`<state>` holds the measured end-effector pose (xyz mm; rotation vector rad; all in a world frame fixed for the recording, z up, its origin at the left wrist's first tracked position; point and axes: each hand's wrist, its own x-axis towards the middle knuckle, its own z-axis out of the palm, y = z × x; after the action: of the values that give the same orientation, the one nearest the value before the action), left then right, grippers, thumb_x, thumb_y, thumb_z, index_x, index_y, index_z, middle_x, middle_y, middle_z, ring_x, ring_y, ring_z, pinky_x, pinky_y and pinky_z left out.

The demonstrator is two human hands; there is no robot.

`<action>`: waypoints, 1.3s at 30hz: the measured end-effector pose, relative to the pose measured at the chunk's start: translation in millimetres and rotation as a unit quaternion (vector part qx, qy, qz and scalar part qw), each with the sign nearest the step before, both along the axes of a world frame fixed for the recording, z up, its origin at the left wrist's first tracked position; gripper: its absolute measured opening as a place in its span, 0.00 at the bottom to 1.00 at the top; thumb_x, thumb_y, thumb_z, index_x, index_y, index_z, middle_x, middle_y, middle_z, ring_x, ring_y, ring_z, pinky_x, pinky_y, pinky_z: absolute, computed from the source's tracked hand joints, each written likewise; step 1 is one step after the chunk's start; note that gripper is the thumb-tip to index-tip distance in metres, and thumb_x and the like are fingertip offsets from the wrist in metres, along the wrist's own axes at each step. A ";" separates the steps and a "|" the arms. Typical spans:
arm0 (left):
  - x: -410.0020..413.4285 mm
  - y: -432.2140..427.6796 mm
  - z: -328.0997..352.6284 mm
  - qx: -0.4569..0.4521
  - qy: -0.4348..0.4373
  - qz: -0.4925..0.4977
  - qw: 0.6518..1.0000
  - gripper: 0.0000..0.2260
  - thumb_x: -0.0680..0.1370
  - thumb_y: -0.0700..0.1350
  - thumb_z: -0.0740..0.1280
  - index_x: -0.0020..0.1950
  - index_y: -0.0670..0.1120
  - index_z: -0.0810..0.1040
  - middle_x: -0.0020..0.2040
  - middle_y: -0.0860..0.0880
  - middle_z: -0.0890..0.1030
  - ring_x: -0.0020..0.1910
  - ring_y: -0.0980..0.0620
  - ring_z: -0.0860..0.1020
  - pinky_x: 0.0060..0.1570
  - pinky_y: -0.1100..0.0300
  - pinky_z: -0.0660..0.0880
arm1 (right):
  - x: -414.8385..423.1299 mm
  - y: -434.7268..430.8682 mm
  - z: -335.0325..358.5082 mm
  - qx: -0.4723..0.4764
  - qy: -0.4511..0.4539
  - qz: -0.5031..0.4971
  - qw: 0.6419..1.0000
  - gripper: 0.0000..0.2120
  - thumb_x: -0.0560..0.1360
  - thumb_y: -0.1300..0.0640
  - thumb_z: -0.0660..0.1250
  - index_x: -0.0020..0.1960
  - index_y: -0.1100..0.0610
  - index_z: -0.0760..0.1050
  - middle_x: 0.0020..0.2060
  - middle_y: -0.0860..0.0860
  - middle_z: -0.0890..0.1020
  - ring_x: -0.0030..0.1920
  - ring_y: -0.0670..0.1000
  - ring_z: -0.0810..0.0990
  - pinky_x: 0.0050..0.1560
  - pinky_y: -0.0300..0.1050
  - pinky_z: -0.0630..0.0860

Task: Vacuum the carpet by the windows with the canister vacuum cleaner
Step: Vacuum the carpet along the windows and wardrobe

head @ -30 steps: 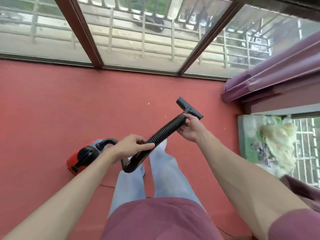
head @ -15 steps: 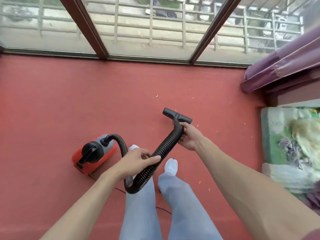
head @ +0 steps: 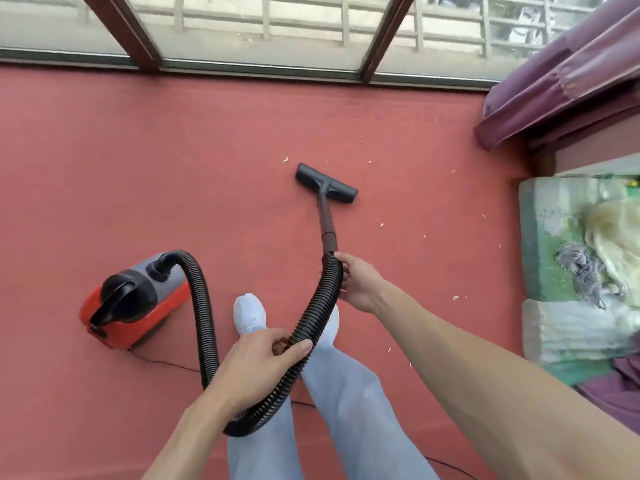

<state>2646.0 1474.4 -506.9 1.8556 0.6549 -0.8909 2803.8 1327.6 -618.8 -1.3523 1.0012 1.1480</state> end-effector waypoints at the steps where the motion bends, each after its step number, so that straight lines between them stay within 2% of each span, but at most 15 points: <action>1: -0.9 -3.1 -6.4 0.005 -0.002 0.010 1.000 0.18 0.77 0.63 0.64 0.38 0.49 0.78 0.24 0.60 0.73 0.27 0.60 0.70 0.32 0.60 0.65 | 0.7 0.5 -5.6 0.002 -0.002 -0.004 1.000 0.14 0.77 0.52 0.66 0.58 0.60 0.77 0.50 0.58 0.79 0.42 0.53 0.77 0.41 0.45 0.74; 4: 1.4 -12.3 -27.6 0.000 0.002 0.041 0.999 0.18 0.77 0.63 0.65 0.40 0.49 0.79 0.25 0.59 0.73 0.27 0.60 0.70 0.30 0.63 0.63 | 4.9 3.5 -24.0 0.008 -0.020 -0.039 0.999 0.16 0.76 0.52 0.67 0.59 0.61 0.76 0.50 0.59 0.78 0.43 0.54 0.76 0.40 0.45 0.74; 6: 7.4 -15.0 -36.0 -0.031 0.007 0.062 0.998 0.20 0.77 0.62 0.65 0.40 0.46 0.79 0.26 0.57 0.74 0.27 0.60 0.70 0.30 0.65 0.64 | 7.7 4.7 -28.8 0.028 -0.021 -0.078 0.996 0.15 0.76 0.52 0.66 0.58 0.61 0.74 0.48 0.59 0.78 0.39 0.53 0.76 0.37 0.43 0.74; 10: 20.1 -8.9 -54.3 -0.073 0.003 0.039 0.997 0.24 0.76 0.63 0.65 0.40 0.41 0.78 0.29 0.53 0.74 0.30 0.56 0.72 0.38 0.54 0.72 | 10.0 1.5 -41.4 0.089 -0.018 -0.106 0.990 0.10 0.80 0.52 0.61 0.55 0.58 0.71 0.40 0.56 0.81 0.36 0.50 0.75 0.36 0.43 0.72; 12: 26.3 -1.6 -55.6 -0.078 -0.002 0.035 0.996 0.26 0.77 0.62 0.66 0.39 0.37 0.76 0.28 0.51 0.73 0.29 0.54 0.71 0.35 0.54 0.71 | 8.2 0.5 -45.2 0.089 -0.022 -0.101 0.991 0.12 0.79 0.52 0.62 0.57 0.59 0.71 0.40 0.56 0.81 0.37 0.51 0.75 0.38 0.44 0.73; 14: 32.2 7.0 -52.8 -0.101 0.013 0.046 0.994 0.26 0.78 0.59 0.67 0.39 0.35 0.76 0.30 0.48 0.76 0.29 0.54 0.73 0.32 0.58 0.70 | 5.9 5.2 -46.6 0.068 -0.026 -0.092 0.993 0.14 0.79 0.52 0.64 0.59 0.60 0.72 0.40 0.57 0.81 0.37 0.51 0.76 0.39 0.45 0.74; 17: 39.8 23.1 -43.6 -0.228 0.089 0.085 0.966 0.19 0.78 0.56 0.68 0.39 0.41 0.79 0.34 0.45 0.81 0.30 0.51 0.78 0.28 0.61 0.74 | 7.2 12.9 -43.1 0.022 -0.043 -0.052 0.997 0.12 0.77 0.54 0.66 0.57 0.60 0.74 0.39 0.57 0.83 0.37 0.52 0.78 0.39 0.45 0.75; 20: 44.2 44.4 -34.8 -0.362 0.141 0.041 0.921 0.13 0.79 0.54 0.69 0.43 0.45 0.81 0.37 0.46 0.81 0.32 0.51 0.79 0.26 0.63 0.74 | 11.3 13.3 -30.0 0.028 -0.037 -0.006 0.999 0.11 0.75 0.55 0.67 0.55 0.61 0.74 0.38 0.58 0.83 0.40 0.54 0.79 0.41 0.47 0.76; 22: 47.6 55.6 -32.4 -0.399 0.147 0.017 0.905 0.11 0.79 0.52 0.69 0.46 0.45 0.81 0.37 0.48 0.81 0.32 0.53 0.79 0.27 0.63 0.76 | 12.5 8.4 -20.0 0.034 -0.025 0.024 0.999 0.09 0.76 0.55 0.66 0.52 0.60 0.75 0.39 0.58 0.83 0.40 0.54 0.79 0.42 0.48 0.76; 25: 51.1 59.4 -36.4 -0.402 0.148 0.010 0.903 0.13 0.78 0.54 0.69 0.49 0.43 0.82 0.38 0.49 0.82 0.34 0.52 0.80 0.29 0.62 0.78 | 16.7 3.8 -12.9 0.034 -0.012 0.050 0.998 0.09 0.76 0.54 0.65 0.51 0.59 0.75 0.39 0.57 0.84 0.39 0.53 0.80 0.43 0.47 0.75; 28: 51.6 50.3 -45.5 -0.368 0.134 0.032 0.920 0.21 0.77 0.57 0.70 0.55 0.39 0.80 0.42 0.46 0.83 0.42 0.46 0.81 0.37 0.55 0.79 | 28.7 15.2 -17.6 0.032 -0.015 0.023 0.999 0.12 0.77 0.53 0.64 0.56 0.60 0.75 0.40 0.57 0.84 0.36 0.51 0.80 0.38 0.44 0.76; 30: 50.2 37.0 -51.7 -0.312 0.107 0.074 0.941 0.21 0.77 0.58 0.69 0.54 0.39 0.80 0.40 0.47 0.83 0.41 0.48 0.81 0.41 0.51 0.80 | 36.6 28.2 -25.7 0.027 -0.035 -0.015 0.999 0.14 0.79 0.52 0.64 0.59 0.60 0.73 0.40 0.57 0.83 0.34 0.50 0.79 0.34 0.42 0.75; 33: 46.5 22.5 -58.5 -0.233 0.057 0.137 0.961 0.20 0.74 0.63 0.69 0.48 0.46 0.81 0.34 0.53 0.82 0.36 0.51 0.82 0.49 0.44 0.81 | 42.8 47.7 -38.4 -0.005 -0.080 -0.018 0.997 0.12 0.79 0.51 0.65 0.57 0.59 0.75 0.39 0.57 0.83 0.35 0.50 0.79 0.34 0.42 0.75; 36: 41.0 19.9 -61.5 -0.257 0.030 0.176 0.950 0.19 0.68 0.68 0.68 0.44 0.54 0.82 0.35 0.54 0.82 0.38 0.51 0.82 0.53 0.37 0.79 | 48.1 59.3 -29.5 -0.007 -0.119 -0.022 0.993 0.10 0.76 0.52 0.69 0.51 0.59 0.77 0.36 0.56 0.84 0.35 0.51 0.80 0.33 0.41 0.77; 39: 34.6 24.4 -48.0 -0.326 0.033 0.158 0.932 0.17 0.71 0.65 0.69 0.48 0.53 0.82 0.40 0.54 0.82 0.42 0.52 0.80 0.53 0.43 0.78 | 49.8 57.8 2.5 0.002 -0.159 -0.022 0.987 0.07 0.75 0.54 0.70 0.47 0.59 0.79 0.35 0.56 0.84 0.35 0.51 0.81 0.39 0.45 0.76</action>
<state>2680.7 1498.8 -554.9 1.0947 0.5848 -0.8284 2853.6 1385.4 -616.3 -1.4498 0.7918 0.8650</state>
